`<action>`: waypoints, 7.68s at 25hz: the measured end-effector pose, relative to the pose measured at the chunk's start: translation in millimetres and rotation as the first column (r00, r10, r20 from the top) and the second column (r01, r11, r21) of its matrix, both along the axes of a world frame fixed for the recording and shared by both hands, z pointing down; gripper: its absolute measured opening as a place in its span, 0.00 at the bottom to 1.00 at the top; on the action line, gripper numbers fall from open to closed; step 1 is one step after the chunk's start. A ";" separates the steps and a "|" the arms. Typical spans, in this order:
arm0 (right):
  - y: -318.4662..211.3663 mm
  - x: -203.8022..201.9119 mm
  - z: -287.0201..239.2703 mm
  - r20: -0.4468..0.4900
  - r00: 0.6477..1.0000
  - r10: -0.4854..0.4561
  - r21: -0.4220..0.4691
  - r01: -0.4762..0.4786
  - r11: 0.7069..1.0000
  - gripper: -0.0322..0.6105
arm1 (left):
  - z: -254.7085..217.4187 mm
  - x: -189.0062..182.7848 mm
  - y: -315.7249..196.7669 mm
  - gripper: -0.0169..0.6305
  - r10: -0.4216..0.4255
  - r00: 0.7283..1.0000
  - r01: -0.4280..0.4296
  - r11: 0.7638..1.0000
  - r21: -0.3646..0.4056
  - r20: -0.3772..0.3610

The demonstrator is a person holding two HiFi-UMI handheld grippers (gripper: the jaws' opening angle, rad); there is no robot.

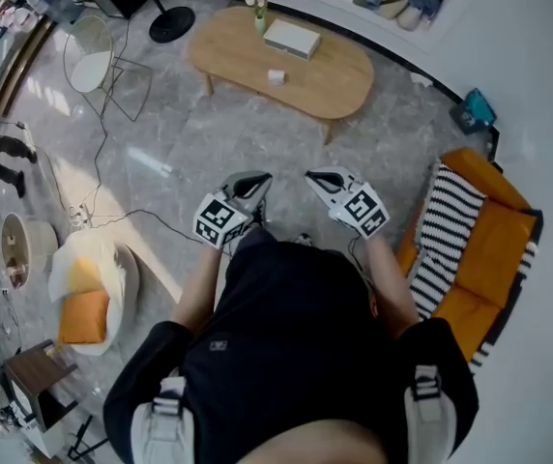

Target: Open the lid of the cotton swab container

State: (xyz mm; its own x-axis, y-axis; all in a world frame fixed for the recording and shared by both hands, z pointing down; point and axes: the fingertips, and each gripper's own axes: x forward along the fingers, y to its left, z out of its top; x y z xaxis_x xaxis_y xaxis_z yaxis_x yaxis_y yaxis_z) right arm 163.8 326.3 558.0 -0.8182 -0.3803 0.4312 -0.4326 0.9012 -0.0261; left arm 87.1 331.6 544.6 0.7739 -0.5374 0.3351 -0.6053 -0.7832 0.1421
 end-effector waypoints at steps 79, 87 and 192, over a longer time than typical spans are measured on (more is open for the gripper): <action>-183.0 -145.9 28.3 -0.113 0.971 0.212 -0.021 -0.216 0.976 0.05 | 12.6 -140.4 -217.3 0.03 0.240 0.969 -0.242 0.970 -0.034 -0.065; -184.4 -149.8 35.3 -0.116 0.965 0.234 -0.054 -0.241 0.969 0.05 | 13.6 -146.8 -221.4 0.03 0.242 0.968 -0.245 0.969 -0.039 -0.062; -363.6 -91.9 92.3 -0.228 0.972 -0.059 -0.163 0.021 0.986 0.05 | 22.2 -110.7 -412.2 0.03 0.025 0.999 -0.027 0.997 -0.068 -0.036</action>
State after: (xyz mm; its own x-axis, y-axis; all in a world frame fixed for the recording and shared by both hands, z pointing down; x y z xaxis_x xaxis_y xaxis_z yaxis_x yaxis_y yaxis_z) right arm 71.9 -37.3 650.2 -0.7022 -0.2609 0.6624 -0.4075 0.9103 -0.0734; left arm -23.6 -80.5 566.8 0.7992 -0.4938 0.3427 -0.5787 -0.7864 0.2164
